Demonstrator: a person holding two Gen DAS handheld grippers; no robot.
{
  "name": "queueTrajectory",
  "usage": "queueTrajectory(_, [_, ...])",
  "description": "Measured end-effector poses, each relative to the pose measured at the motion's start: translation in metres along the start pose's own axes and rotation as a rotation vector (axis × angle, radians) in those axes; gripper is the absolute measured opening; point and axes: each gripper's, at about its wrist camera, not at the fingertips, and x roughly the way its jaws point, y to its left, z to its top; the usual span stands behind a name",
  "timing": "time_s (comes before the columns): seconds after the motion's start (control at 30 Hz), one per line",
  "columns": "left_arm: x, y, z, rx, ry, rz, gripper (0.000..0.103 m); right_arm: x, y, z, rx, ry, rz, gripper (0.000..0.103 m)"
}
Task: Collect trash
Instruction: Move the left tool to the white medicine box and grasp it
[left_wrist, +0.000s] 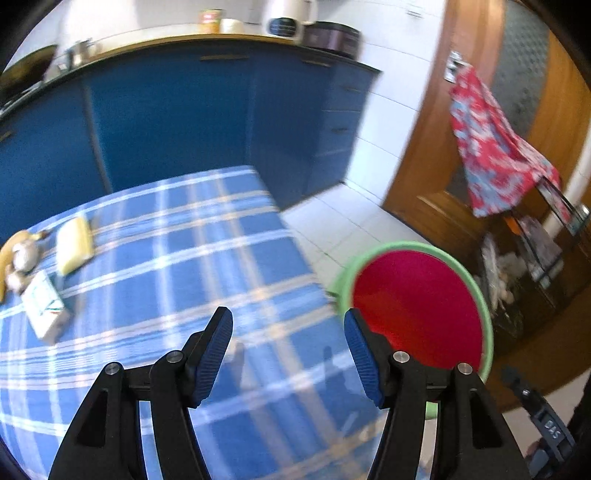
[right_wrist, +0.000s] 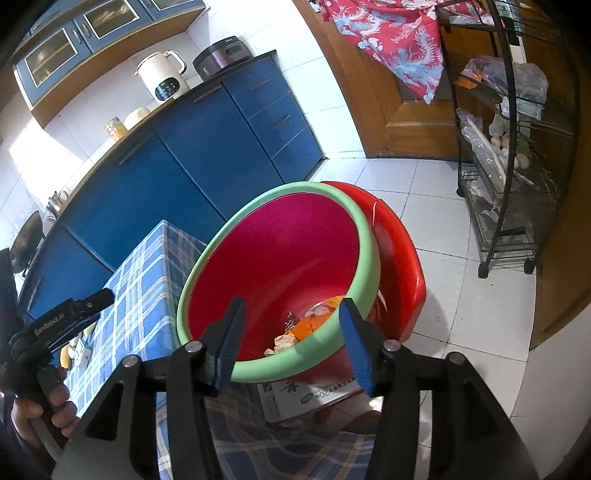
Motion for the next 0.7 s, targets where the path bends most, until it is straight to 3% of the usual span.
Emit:
queueTrajectory(0.53, [0.001,0.135,0.007,-0.253,-0.030,0.385,0.065,0.007,0.010,0.001,-0.023,0.017,-0.006,0.063])
queueTrajectory(0.7, [0.009,0.169,0.006,-0.342,-0.019,0.464,0.065,0.009,0.011,0.001,-0.029,0.021,-0.008,0.065])
